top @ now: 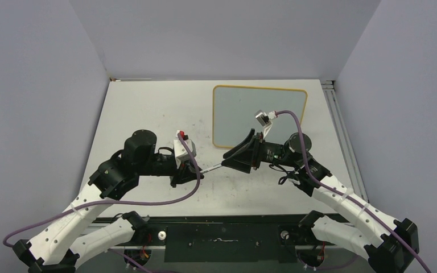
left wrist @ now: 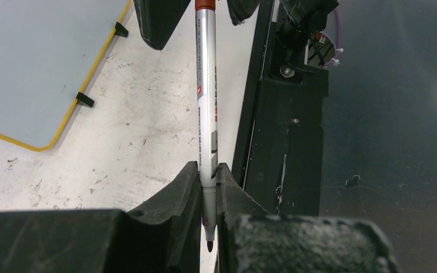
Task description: Write a sentence on the whiteboard
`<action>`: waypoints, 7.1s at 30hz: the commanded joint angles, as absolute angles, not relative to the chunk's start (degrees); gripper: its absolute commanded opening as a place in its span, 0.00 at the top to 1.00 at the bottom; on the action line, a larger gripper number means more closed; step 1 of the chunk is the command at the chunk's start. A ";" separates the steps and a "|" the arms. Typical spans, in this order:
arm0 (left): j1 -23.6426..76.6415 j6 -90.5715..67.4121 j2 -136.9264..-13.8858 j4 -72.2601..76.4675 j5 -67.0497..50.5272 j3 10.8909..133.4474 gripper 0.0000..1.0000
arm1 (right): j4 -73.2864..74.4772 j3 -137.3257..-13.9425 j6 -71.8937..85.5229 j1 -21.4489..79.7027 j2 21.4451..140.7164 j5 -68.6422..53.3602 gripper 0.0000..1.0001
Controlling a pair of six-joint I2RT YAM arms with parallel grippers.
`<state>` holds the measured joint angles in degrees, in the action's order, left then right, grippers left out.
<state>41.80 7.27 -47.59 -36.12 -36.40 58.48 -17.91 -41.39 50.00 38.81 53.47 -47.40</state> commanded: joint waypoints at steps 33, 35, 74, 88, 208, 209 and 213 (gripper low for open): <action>43.34 6.35 -50.27 -32.27 -37.45 60.22 1.00 | -19.52 -40.69 47.11 45.56 55.59 -44.77 0.82; 43.41 6.20 -50.28 -32.24 -37.21 60.13 1.00 | -18.92 -40.78 46.51 45.69 55.55 -44.30 0.92; 17.33 -19.69 -70.56 -7.43 -30.49 63.02 0.01 | -19.30 -36.12 19.83 24.35 47.57 -18.65 0.95; 17.23 -17.85 -99.33 14.31 -45.02 73.01 0.10 | -16.02 -38.48 16.18 23.73 43.85 -13.12 0.95; 20.44 -12.13 -92.47 16.85 -49.89 58.19 1.00 | -46.06 -39.29 18.59 35.60 69.87 -2.05 0.95; 20.47 -12.13 -92.46 16.85 -49.91 58.20 1.00 | -45.55 -39.18 18.51 35.64 69.62 -1.25 0.95; 20.48 -12.13 -92.29 16.81 -49.84 58.20 1.00 | -44.58 -38.05 18.05 35.47 67.66 1.87 0.95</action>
